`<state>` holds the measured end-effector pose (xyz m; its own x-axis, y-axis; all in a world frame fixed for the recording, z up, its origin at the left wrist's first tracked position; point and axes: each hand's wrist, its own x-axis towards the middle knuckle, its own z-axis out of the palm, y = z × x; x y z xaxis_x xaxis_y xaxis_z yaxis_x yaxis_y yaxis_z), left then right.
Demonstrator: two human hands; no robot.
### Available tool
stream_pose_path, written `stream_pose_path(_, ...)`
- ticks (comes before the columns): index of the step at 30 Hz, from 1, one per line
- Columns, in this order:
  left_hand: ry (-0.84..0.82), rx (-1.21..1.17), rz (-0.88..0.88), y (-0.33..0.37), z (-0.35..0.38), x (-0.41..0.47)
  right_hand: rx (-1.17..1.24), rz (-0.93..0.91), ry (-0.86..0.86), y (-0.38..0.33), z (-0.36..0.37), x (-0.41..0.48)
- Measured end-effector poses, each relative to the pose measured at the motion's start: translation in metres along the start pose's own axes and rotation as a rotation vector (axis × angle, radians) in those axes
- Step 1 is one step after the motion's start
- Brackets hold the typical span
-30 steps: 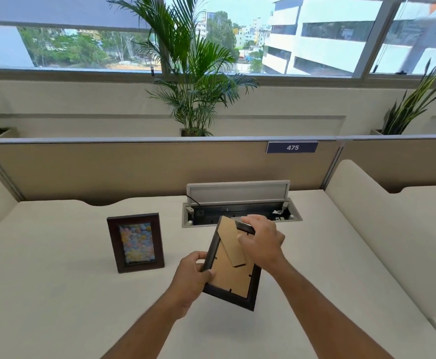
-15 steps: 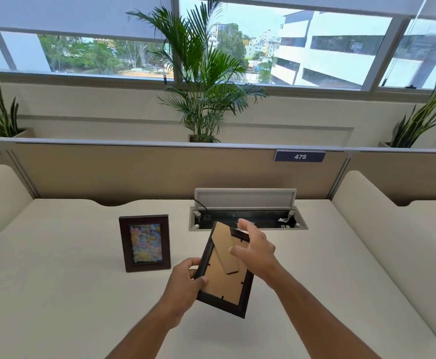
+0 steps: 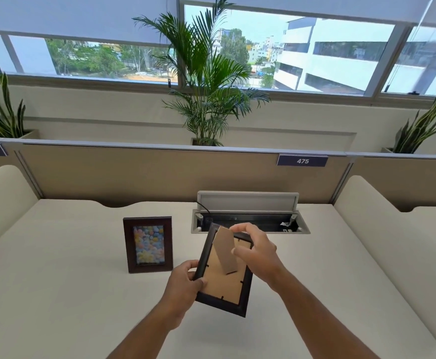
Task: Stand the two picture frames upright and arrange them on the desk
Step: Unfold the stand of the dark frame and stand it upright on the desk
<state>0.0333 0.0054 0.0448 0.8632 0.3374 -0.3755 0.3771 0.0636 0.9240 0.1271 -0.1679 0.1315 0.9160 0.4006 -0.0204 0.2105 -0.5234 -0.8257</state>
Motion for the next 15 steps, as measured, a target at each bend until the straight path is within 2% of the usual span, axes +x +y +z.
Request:
stream_pose_path(6,-0.019,-0.008,0.029,-0.002,-0.002,0.000,0.119,-0.017,0.007,0.004,-0.001,-0.003)
stream_pose_path(9,-0.023,-0.021,0.040,-0.001,-0.004,0.000,0.154,0.028,0.227,0.015,-0.008,0.003)
stream_pose_path(11,-0.020,-0.024,0.050,0.001,-0.005,0.000,0.138,0.147,0.367,0.024,-0.014,0.005)
stream_pose_path(13,-0.019,-0.022,0.065,0.002,-0.006,0.000,0.175,0.309,0.312,0.035,-0.019,0.008)
stream_pose_path(15,-0.018,-0.022,0.079,0.003,-0.006,0.000,0.311,0.511,0.131,0.043,-0.021,0.005)
